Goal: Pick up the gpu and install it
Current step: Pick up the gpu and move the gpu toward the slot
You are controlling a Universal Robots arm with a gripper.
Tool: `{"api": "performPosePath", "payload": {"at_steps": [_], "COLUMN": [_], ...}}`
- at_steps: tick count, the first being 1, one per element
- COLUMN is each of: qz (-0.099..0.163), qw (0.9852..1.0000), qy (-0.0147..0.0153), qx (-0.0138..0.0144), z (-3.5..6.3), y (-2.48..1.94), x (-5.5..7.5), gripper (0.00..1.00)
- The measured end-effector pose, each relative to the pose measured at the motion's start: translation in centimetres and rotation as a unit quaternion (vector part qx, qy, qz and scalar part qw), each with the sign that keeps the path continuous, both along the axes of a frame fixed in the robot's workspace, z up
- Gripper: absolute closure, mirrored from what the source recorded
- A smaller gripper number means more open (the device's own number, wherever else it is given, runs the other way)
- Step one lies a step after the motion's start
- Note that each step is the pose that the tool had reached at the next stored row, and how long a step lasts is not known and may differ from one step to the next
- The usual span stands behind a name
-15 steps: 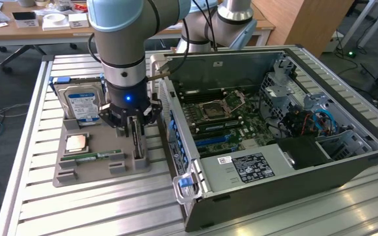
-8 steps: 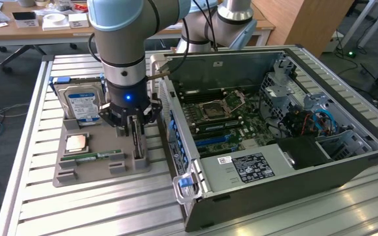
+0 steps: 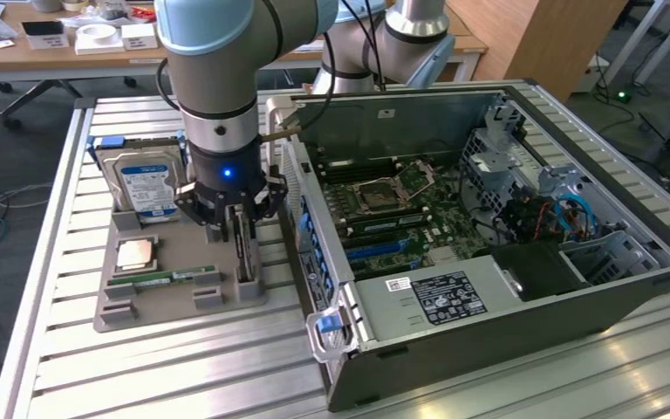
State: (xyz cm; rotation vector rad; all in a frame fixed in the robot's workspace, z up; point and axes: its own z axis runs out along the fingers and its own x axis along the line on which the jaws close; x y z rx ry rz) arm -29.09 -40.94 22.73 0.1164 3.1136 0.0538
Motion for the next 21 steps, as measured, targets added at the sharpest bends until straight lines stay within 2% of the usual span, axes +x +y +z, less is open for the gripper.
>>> {"api": "performPosePath", "payload": {"at_steps": [6,9,21], "qz": [0.0,0.0,0.0], "qw": [1.0,1.0,1.0], "qy": [0.0,0.0,0.0], "qx": [0.0,0.0,0.0], "z": [0.0,0.0,0.0], "y": [0.0,0.0,0.0], "x": [0.0,0.0,0.0], "gripper": [0.58,0.74,0.74]}}
